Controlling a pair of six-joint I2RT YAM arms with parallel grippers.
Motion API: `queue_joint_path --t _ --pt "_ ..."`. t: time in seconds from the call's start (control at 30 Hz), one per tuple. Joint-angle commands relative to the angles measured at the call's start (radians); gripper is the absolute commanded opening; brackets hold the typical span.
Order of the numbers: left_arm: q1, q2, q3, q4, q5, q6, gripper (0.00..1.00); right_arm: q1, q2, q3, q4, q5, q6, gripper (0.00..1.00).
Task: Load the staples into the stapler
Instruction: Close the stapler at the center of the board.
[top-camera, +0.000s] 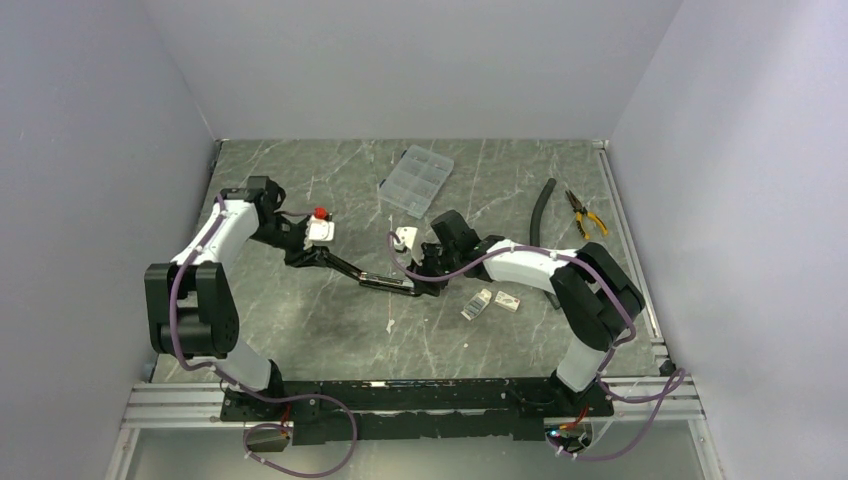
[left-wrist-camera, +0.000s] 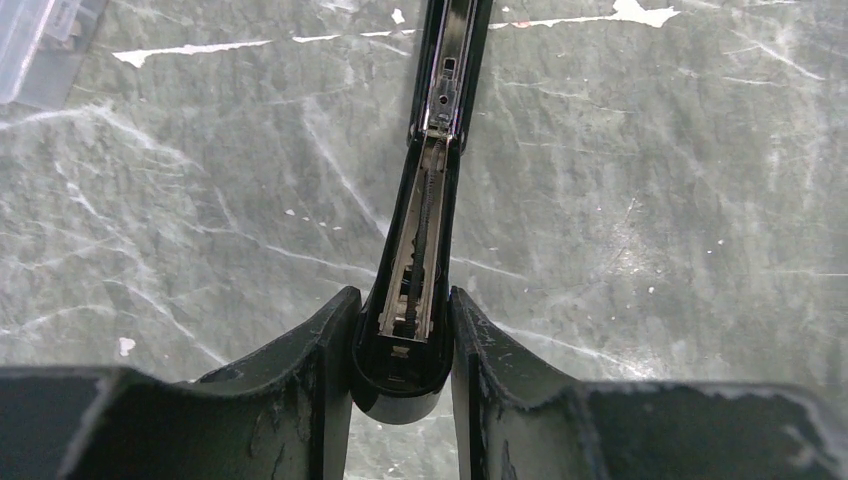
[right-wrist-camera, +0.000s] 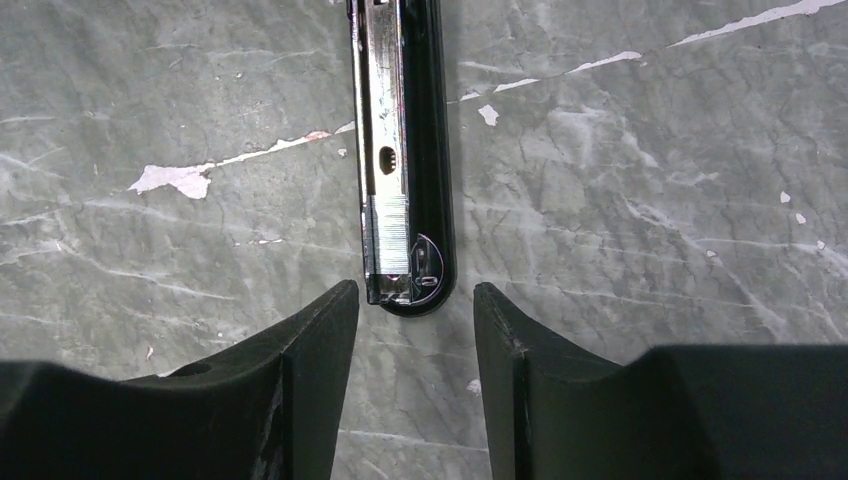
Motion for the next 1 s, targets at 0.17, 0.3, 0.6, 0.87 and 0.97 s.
queue_joint_path --t 0.17,0.3,0.6,0.87,0.97 --pt "-0.05 -0.01 0.029 -0.067 -0.027 -0.078 0.03 0.002 0.033 0.049 0.038 -0.041 -0.019 0.45" --pt "-0.07 -0.022 0.036 -0.057 -0.039 -0.131 0.03 0.002 0.066 0.065 0.048 -0.068 0.021 0.4" --pt "-0.158 -0.054 0.05 -0.02 -0.073 -0.268 0.03 0.002 0.096 0.067 0.06 -0.072 0.051 0.12" --pt "-0.224 -0.083 0.044 0.042 -0.104 -0.357 0.03 0.002 0.108 0.058 0.072 -0.066 0.048 0.06" --pt "-0.255 -0.107 0.02 0.101 -0.101 -0.415 0.03 0.002 0.113 0.051 0.087 -0.068 0.059 0.05"
